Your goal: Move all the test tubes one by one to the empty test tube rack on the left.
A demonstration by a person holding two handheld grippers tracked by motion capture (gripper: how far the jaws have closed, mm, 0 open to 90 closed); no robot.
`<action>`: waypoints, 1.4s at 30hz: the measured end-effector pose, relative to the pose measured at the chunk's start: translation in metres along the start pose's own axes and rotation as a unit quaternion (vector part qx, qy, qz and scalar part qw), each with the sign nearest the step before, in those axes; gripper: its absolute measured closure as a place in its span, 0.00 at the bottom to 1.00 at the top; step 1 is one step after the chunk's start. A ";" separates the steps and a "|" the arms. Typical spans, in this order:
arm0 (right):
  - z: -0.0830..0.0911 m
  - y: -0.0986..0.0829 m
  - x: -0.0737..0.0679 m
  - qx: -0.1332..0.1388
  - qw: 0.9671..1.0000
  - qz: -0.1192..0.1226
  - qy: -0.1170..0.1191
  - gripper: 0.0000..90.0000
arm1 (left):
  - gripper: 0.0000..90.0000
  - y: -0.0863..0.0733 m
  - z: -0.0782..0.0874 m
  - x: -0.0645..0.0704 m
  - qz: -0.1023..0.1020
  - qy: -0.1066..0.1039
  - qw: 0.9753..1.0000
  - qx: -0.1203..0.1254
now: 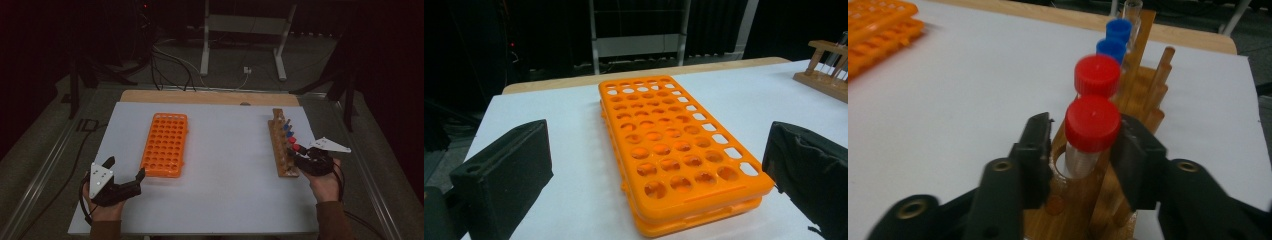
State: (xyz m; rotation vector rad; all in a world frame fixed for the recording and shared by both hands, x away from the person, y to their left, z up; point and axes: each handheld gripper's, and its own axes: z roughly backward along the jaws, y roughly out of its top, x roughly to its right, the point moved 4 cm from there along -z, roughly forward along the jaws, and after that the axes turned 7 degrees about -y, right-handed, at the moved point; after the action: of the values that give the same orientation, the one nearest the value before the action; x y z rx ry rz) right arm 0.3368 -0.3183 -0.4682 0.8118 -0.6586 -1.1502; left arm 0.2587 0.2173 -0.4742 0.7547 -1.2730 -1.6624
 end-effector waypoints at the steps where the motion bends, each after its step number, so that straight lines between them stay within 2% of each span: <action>1: -0.001 -0.001 -0.001 0.002 1.000 0.000 0.002 0.70 | 0.01 0.000 0.000 0.000 0.001 0.000 1.000 0.000; 4: -0.002 -0.002 -0.001 0.004 1.000 -0.002 -0.002 0.72 | 0.01 0.000 0.000 0.000 0.000 0.000 1.000 -0.001; 5: -0.004 -0.001 -0.001 0.005 1.000 -0.010 -0.002 0.74 | 0.01 -0.001 -0.001 0.001 0.000 -0.001 1.000 -0.003; 9: -0.007 -0.003 -0.003 0.000 1.000 -0.009 -0.004 0.78 | 0.01 -0.001 -0.002 0.001 -0.001 -0.002 1.000 -0.003; 14: -0.003 0.000 -0.006 0.011 1.000 -0.003 -0.008 0.79 | 0.01 -0.001 -0.001 0.000 0.002 -0.002 1.000 -0.003; 27: 0.025 0.023 -0.008 0.028 0.999 0.015 -0.006 0.80 | 0.01 -0.002 -0.003 0.001 0.004 -0.008 1.000 -0.011; 33: 0.047 0.043 -0.012 0.052 0.998 0.029 -0.003 0.80 | 0.01 0.000 -0.003 0.003 -0.003 -0.012 1.000 -0.012; 37: 0.054 0.054 -0.018 0.061 0.997 0.039 0.003 0.80 | 0.01 0.004 -0.002 0.007 -0.004 -0.026 1.000 -0.005; 42: 0.051 0.061 -0.029 0.063 0.997 0.045 0.024 0.80 | 0.01 0.014 -0.008 0.018 -0.022 -0.064 0.998 0.007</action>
State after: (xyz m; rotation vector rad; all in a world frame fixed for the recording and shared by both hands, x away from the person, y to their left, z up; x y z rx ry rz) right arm 0.3191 -0.2900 -0.3905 0.9052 -0.7273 -1.0123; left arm 0.2620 0.1969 -0.4620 0.6974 -1.3659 -1.7624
